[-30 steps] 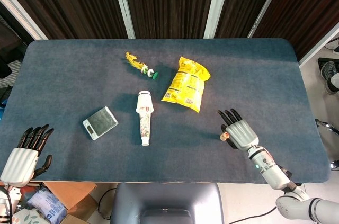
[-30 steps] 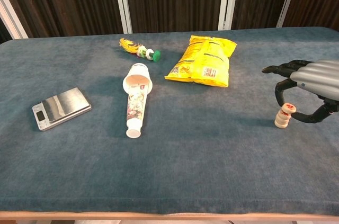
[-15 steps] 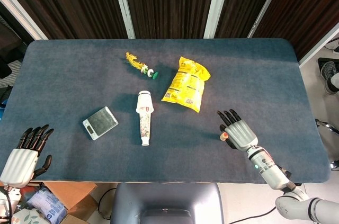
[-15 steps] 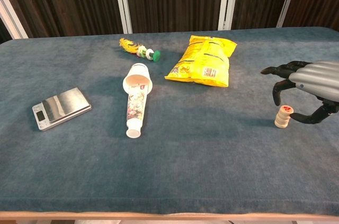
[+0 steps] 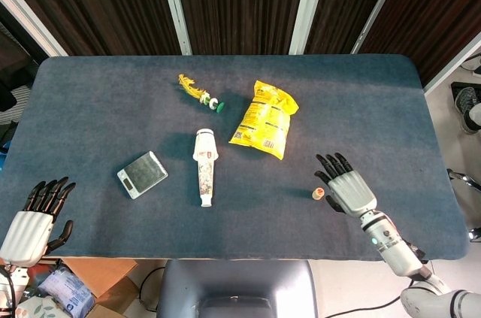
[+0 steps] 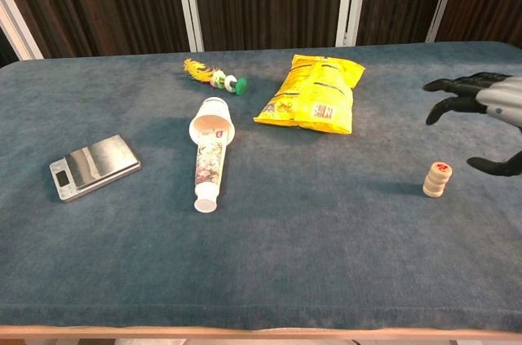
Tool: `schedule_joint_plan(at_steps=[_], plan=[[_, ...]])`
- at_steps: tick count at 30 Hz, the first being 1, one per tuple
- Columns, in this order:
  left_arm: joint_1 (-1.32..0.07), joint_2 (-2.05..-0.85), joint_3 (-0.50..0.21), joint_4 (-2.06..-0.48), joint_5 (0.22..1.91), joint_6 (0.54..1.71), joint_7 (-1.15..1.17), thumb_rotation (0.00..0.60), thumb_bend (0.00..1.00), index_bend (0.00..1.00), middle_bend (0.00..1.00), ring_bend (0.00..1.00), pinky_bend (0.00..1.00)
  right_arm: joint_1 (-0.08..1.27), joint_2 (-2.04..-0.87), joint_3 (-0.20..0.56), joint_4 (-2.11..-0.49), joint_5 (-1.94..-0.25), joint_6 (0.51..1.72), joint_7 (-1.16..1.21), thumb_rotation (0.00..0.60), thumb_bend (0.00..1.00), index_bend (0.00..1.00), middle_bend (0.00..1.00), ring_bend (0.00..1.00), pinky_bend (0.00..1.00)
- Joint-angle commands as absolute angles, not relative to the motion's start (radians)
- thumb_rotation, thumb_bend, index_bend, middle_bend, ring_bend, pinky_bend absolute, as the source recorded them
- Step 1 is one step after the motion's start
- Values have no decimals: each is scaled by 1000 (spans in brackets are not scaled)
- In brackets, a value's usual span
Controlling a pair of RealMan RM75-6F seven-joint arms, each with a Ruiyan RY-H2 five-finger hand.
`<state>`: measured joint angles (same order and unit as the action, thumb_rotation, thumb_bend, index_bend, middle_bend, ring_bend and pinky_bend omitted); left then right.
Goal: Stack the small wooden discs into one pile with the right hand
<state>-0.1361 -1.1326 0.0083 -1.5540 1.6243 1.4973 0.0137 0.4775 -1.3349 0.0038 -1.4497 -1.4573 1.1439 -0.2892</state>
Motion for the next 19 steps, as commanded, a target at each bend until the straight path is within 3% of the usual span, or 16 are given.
schedule_joint_plan(at_steps=[1,3,7,19], plan=[[-137,-1134,7,-1552,1627,1501,14,600,500,0,0,0,21,346,-1230,-44,-1582,-1491,1315,-273,600,370,83,0,0,0],[-136,-1139,6,-1548,1634,1508,15,600,499,0,0,0,21,261,-1190,-85,-1622,-1538,1438,-273,600,346,18,0,0,0],[-135,-1143,10,-1545,1644,1513,19,600,499,0,0,0,20,130,-1224,-98,-1572,-1584,1642,-247,600,339,0,0,0,0],[-128,-1138,20,-1556,1654,1517,30,600,499,0,0,0,21,121,-1227,-49,-1565,-1547,1582,-249,600,337,0,0,0,0]])
